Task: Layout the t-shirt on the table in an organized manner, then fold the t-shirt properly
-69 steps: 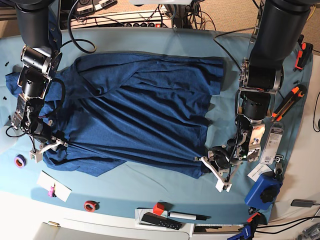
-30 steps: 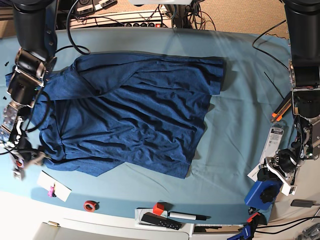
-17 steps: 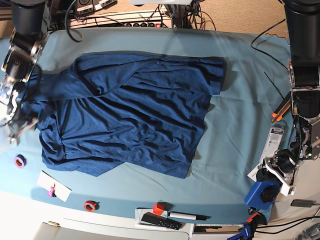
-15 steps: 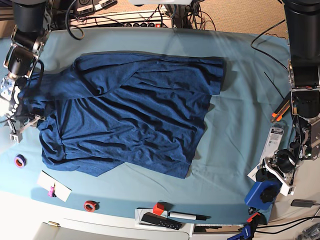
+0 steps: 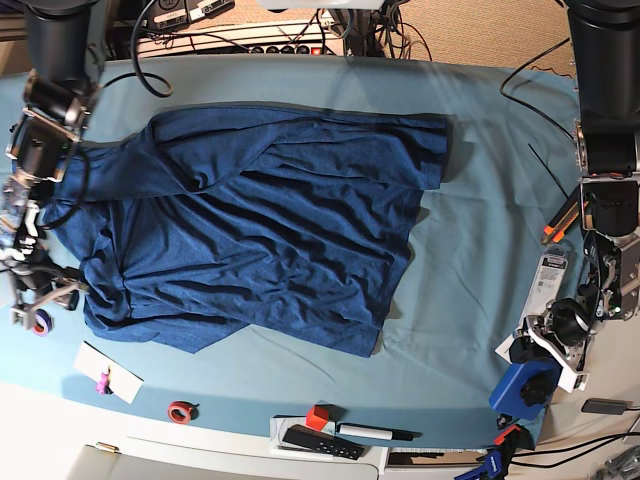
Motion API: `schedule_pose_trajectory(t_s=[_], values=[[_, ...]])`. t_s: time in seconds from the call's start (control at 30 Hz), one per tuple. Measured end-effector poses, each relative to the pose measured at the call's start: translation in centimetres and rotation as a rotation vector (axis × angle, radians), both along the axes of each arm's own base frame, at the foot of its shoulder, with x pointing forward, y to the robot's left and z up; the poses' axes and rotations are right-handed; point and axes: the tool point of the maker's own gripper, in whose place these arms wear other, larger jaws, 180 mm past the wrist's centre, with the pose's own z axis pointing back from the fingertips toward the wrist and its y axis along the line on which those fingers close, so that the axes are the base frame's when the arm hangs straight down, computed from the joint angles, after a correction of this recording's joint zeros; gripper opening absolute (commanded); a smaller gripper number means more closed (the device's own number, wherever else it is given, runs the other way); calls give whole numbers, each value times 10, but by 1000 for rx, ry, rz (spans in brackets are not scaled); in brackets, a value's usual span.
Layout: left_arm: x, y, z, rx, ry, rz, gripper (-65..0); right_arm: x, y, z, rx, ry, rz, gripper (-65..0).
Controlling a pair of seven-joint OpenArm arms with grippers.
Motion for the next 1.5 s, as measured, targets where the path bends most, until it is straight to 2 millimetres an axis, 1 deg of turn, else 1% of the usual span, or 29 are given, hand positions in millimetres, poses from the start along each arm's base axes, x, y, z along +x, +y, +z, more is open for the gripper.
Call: schedule_pose_trajectory(t_s=[0.03,0.1,0.13,0.17,0.23,0.33,0.4,0.43,0.53,0.67,0.7,0.73,0.83,0.9,0.97,1.07,1.17,1.2,1.3,1.37,1.43,1.5], values=[[0,-1,0,-1,0,-2,-381,0,7,-10,-8,19,4,-319],[0,-3,-1,-2,4,-5,-381,3,28,-31,-5,34,38,-319],[-1,-4,-2,-1,12,-8,-381,3,35,-39,-6,43,44,-319],[-2,-4,-4,0,22,-12,-381,4,38,-44,-17,40,32,-319],[-4,-4,-6,5,36,-15,-381,5,31,-44,-46,23,8,-319],[-4,-4,-7,5,38,-15,-381,4,5,-34,-110,2,-74,-319],[-4,-5,-7,2,36,-17,-381,-1,-5,-36,-153,15,-116,-319],[-4,-5,-7,4,37,-16,-381,-3,-7,-39,-163,22,-127,-319],[-4,-4,-7,5,38,-15,-381,-4,-4,-45,-158,20,-126,-319],[-4,-4,-7,4,37,-16,-382,1,-6,-36,-174,-26,-123,-321],[-4,-4,-7,4,37,-16,-382,2,-6,-36,-174,-31,-122,-345],[-4,-4,-7,4,37,-16,-382,2,-4,-37,-172,-31,-121,-386],[-4,-4,-7,4,36,-16,-382,5,0,-36,-170,-46,-110,-544],[-4,-4,-7,4,36,-16,-382,10,7,-34,-157,-69,-62,-610],[-4,-4,-7,4,36,-15,-382,15,13,-30,-153,-99,-31,-646],[-4,-4,-7,4,36,-15,-382,24,27,-21,-129,-159,49,-648],[-4,-4,-7,4,36,-16,-382,33,49,-11,-70,-235,149,-648],[-4,-4,-7,4,36,-16,-382,35,53,-9,-63,-251,167,-648],[-4,-4,-7,4,36,-15,-382,38,65,-8,-41,-271,194,-648],[-4,-4,-7,4,36,-16,-382,41,81,-10,-6,-286,242,-648],[-4,-4,-7,4,36,-15,-382,44,104,-9,40,-313,305,-648],[-4,-4,-7,4,36,-15,-382,46,122,-10,76,-331,344,-648]])
